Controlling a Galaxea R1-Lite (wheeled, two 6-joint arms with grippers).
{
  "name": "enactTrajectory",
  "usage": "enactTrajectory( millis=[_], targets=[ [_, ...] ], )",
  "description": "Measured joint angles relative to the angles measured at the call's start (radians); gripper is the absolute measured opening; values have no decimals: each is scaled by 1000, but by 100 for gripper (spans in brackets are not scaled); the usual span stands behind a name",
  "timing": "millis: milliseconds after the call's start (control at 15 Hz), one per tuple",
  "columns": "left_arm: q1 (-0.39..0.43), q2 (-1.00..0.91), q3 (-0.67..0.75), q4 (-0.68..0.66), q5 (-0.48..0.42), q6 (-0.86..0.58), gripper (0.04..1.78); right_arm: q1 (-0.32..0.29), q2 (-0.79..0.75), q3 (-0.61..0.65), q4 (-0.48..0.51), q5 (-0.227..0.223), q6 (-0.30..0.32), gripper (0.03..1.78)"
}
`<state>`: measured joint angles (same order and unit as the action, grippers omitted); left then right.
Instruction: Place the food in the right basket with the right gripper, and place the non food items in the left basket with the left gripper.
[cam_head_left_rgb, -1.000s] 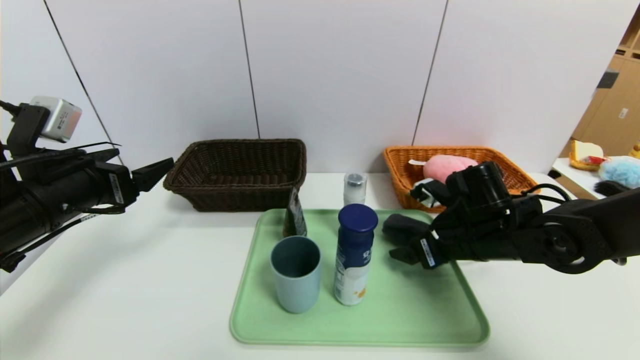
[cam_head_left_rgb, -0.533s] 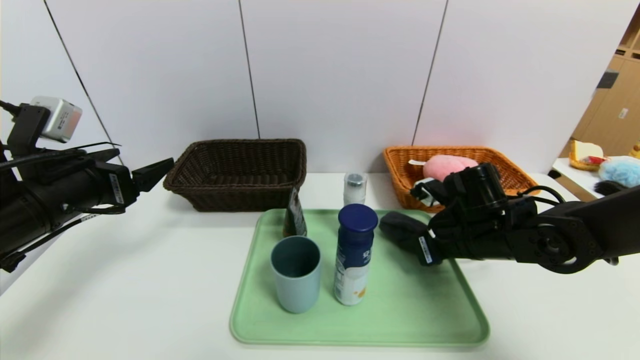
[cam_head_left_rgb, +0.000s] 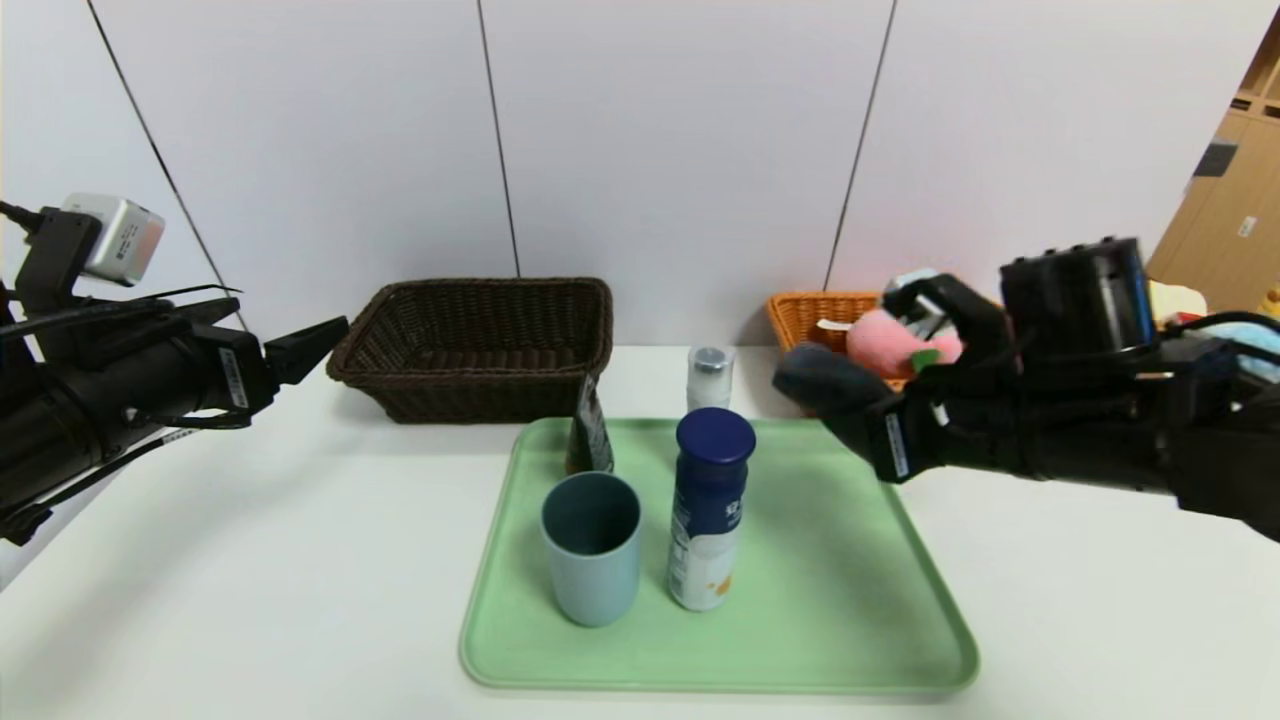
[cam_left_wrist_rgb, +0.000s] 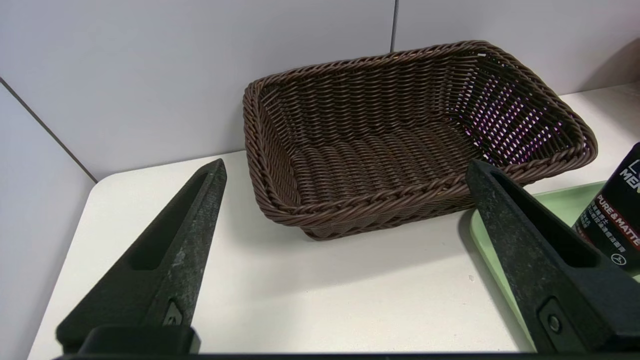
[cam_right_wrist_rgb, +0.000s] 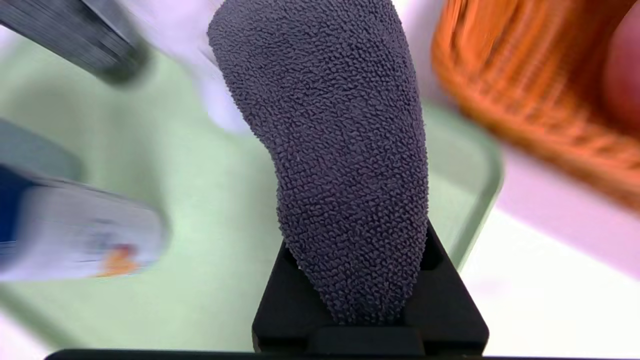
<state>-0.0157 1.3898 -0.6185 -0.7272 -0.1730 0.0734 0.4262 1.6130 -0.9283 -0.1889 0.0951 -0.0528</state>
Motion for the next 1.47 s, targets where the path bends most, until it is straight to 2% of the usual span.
enactTrajectory(
  millis=[133,267,400,533,733,867,1000,1200,1467],
  targets=[
    [-1,0,-1,-10,0,1,169,-45,-69,-69,3,43,14,28],
    [-1,0,-1,-22,0,3,169,-121,-60,-141,7,52,20,28],
    [-1,0,-1,-25,8,4,169,-191,13,-223,11,58,22,28],
    [-1,0,-2,-26,12,3,169,-236,116,-322,32,57,22,28],
    [0,1,-1,-26,14,4,169,-256,255,-418,58,43,14,28],
    [-1,2,-1,-26,14,6,169,-255,332,-456,60,16,4,28],
    [-1,3,-1,-26,15,5,169,-254,383,-469,53,-17,-30,28],
    [-1,4,-1,-26,13,4,169,-253,412,-476,53,-20,-40,28],
    [-1,5,-2,-26,14,3,169,-253,423,-477,43,-25,-36,83]
  ],
)
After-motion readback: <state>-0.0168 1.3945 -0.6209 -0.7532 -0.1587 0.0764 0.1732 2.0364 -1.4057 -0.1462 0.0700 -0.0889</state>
